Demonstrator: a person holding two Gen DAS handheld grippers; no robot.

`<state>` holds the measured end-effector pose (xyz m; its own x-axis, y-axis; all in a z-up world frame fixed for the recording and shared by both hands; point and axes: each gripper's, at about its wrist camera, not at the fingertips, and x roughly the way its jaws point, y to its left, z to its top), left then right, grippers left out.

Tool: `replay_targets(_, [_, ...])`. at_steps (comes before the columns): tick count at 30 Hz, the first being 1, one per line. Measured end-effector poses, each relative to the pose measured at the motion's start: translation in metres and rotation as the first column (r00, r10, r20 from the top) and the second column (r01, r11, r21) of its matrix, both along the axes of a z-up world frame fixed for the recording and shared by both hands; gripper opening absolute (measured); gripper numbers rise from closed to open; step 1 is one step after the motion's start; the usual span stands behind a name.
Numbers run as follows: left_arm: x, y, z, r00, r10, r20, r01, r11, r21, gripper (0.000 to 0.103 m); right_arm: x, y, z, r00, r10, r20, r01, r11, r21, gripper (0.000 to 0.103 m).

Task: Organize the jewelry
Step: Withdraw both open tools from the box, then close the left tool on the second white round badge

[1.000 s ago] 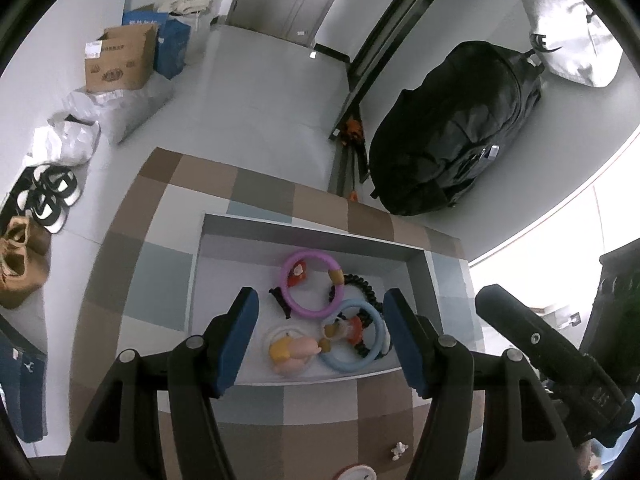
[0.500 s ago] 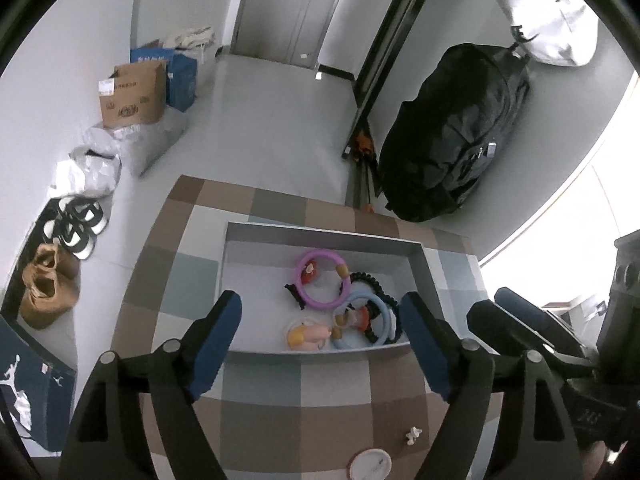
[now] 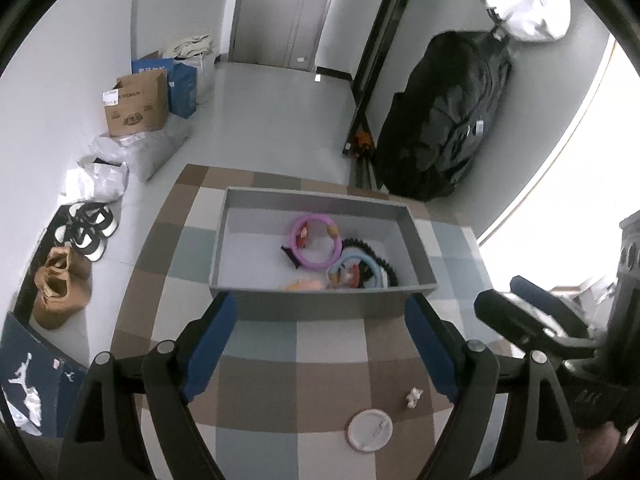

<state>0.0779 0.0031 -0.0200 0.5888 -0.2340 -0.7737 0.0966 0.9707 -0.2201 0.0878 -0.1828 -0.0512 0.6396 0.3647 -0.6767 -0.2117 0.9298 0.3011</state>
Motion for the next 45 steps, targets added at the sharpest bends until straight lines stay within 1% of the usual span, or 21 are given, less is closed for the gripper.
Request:
replay_targets(4, [-0.01,-0.007,-0.006,1.0,-0.016,-0.017,0.016,0.999,0.043,0.083,-0.007,-0.006,-0.003,1.0,-0.012,-0.014,0.012,1.0,-0.001,0.103])
replay_targets(9, [-0.023,-0.014,-0.013,0.998,-0.056,-0.012,0.057,0.994,0.088,0.083,-0.014,-0.012,-0.009,0.999,-0.017,-0.039,0.017,1.0,-0.02,0.103])
replay_targets(13, [-0.03,-0.016,-0.021,0.995,-0.089,-0.049,0.094,0.991,0.098,0.083,-0.019,-0.017,-0.012,0.999,-0.033,-0.042,0.031,0.998,-0.05,0.103])
replay_targets(16, [-0.034,-0.021,-0.028,0.986,-0.138,-0.095,0.147,0.985,0.093,0.083,-0.022,-0.022,-0.014,0.998,-0.046,-0.05,0.044,0.998,-0.048,0.103])
replay_targets(20, [-0.04,-0.028,-0.033,0.978,-0.177,-0.114,0.188,0.978,0.095,0.083,-0.024,-0.028,-0.015,0.997,-0.061,-0.056,0.058,0.997,-0.045,0.103])
replay_targets(23, [-0.044,-0.035,-0.042,0.964,-0.212,-0.162,0.229,0.969,0.095,0.083,-0.025,-0.028,-0.016,0.996,-0.061,-0.062,0.058,0.997,-0.046,0.103])
replay_targets(25, [-0.045,-0.04,-0.049,0.95,-0.24,-0.199,0.263,0.96,0.094,0.083,-0.026,-0.027,-0.017,0.996,-0.059,-0.068,0.056,0.997,-0.047,0.103])
replay_targets(27, [-0.048,-0.045,-0.054,0.944,-0.25,-0.214,0.279,0.953,0.116,0.083,-0.026,-0.027,-0.018,0.996,-0.054,-0.072,0.05,0.998,-0.048,0.103])
replay_targets(30, [-0.051,-0.052,-0.059,0.937,-0.264,-0.227,0.301,0.943,0.144,0.083,-0.027,-0.027,-0.019,0.996,-0.051,-0.075,0.047,0.998,-0.047,0.103])
replay_targets(35, [-0.052,-0.057,-0.063,0.93,-0.277,-0.24,0.316,0.938,0.143,0.082,-0.028,-0.031,-0.017,0.996,-0.054,-0.071,0.052,0.998,-0.037,0.103])
replay_targets(37, [-0.054,-0.06,-0.062,0.93,-0.284,-0.235,0.325,0.933,0.157,0.082,-0.028,-0.032,-0.017,0.996,-0.056,-0.072,0.054,0.998,-0.037,0.103])
replay_targets(39, [-0.056,-0.062,-0.061,0.928,-0.293,-0.231,0.332,0.931,0.151,0.082,-0.028,-0.033,-0.018,0.995,-0.062,-0.079,0.059,0.998,-0.036,0.103])
replay_targets(41, [-0.057,-0.065,-0.06,0.928,-0.297,-0.226,0.337,0.928,0.162,0.075,-0.028,-0.035,-0.018,0.994,-0.066,-0.083,0.063,0.997,-0.033,0.103])
replay_targets(43, [-0.059,-0.069,-0.059,0.927,-0.302,-0.222,0.345,0.919,0.189,0.072,-0.028,-0.036,-0.018,0.994,-0.07,-0.086,0.067,0.997,-0.031,0.103])
replay_targets(45, [-0.061,-0.072,-0.06,0.928,-0.304,-0.217,0.347,0.916,0.201,0.067,-0.027,-0.036,-0.018,0.994,-0.072,-0.087,0.069,0.997,-0.03,0.103])
